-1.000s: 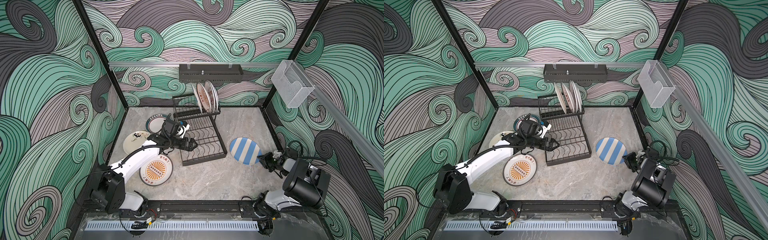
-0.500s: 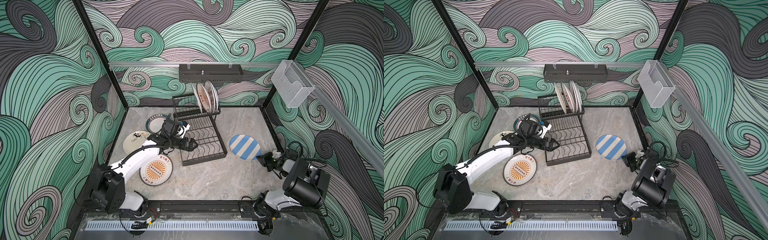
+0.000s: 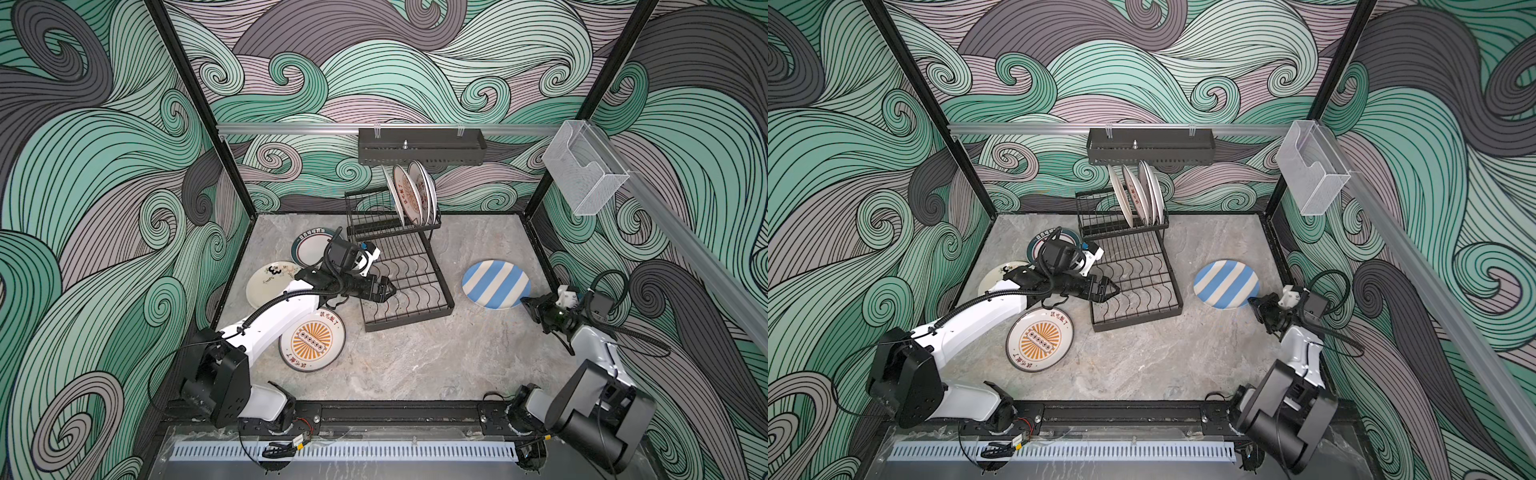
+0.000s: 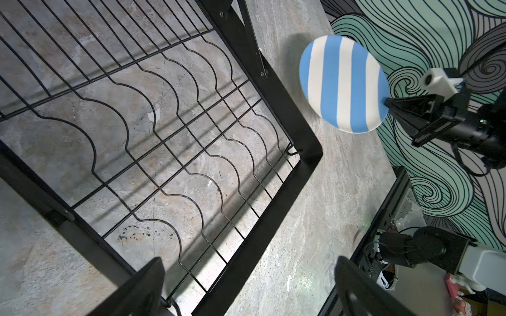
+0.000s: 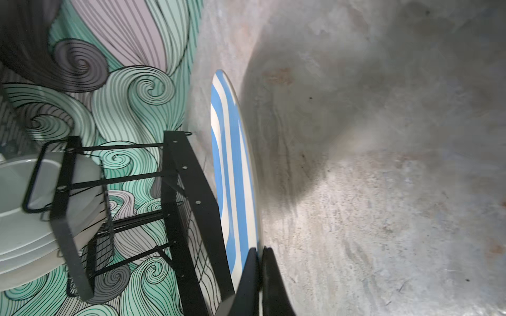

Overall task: Load plates into a dish rack
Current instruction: Pick up the plate from the middle-right of the table.

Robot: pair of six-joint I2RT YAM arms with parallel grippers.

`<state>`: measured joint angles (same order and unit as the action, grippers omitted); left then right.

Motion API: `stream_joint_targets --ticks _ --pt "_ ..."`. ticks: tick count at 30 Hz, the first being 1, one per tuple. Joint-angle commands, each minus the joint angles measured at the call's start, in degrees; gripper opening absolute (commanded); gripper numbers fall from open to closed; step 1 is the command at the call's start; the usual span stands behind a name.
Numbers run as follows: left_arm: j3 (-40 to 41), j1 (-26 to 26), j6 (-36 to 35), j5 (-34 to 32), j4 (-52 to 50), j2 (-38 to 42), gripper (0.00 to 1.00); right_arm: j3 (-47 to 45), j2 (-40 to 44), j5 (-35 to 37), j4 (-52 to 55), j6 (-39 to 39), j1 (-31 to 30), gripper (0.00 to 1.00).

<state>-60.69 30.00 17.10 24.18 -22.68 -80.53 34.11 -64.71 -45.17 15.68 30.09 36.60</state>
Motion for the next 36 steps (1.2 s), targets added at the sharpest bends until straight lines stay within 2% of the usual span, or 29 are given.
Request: stream_joint_targets --ticks 1,5,10,16,23,30,36 --pt "-2.68 -0.43 0.04 1.18 0.55 -0.15 0.99 2.91 3.87 -4.9 6.79 -0.66 -0.13 0.0" --pt "-2.28 -0.82 2.06 -2.07 -1.24 0.08 0.99 4.73 7.54 -4.38 11.34 -2.27 -2.56 0.0" --pt "-0.52 -1.35 3.37 2.17 1.99 1.62 0.99 5.9 10.28 -6.64 11.25 -1.51 -11.28 0.0" --pt "0.17 -1.35 2.94 5.22 4.05 0.69 0.98 4.75 8.89 -6.93 13.85 -4.65 -19.76 0.0" --pt "1.22 -0.36 3.81 6.42 8.01 -5.79 0.99 -2.64 6.98 -8.71 7.99 -3.89 -21.19 0.0" --pt "-4.28 5.08 4.33 4.07 8.67 -13.94 0.99 -4.45 5.65 -9.85 5.56 -3.03 -21.57 0.0" --pt "-9.05 7.79 3.79 3.85 8.42 -19.9 0.99 -6.51 5.29 -8.54 3.51 -2.91 -23.14 0.0"
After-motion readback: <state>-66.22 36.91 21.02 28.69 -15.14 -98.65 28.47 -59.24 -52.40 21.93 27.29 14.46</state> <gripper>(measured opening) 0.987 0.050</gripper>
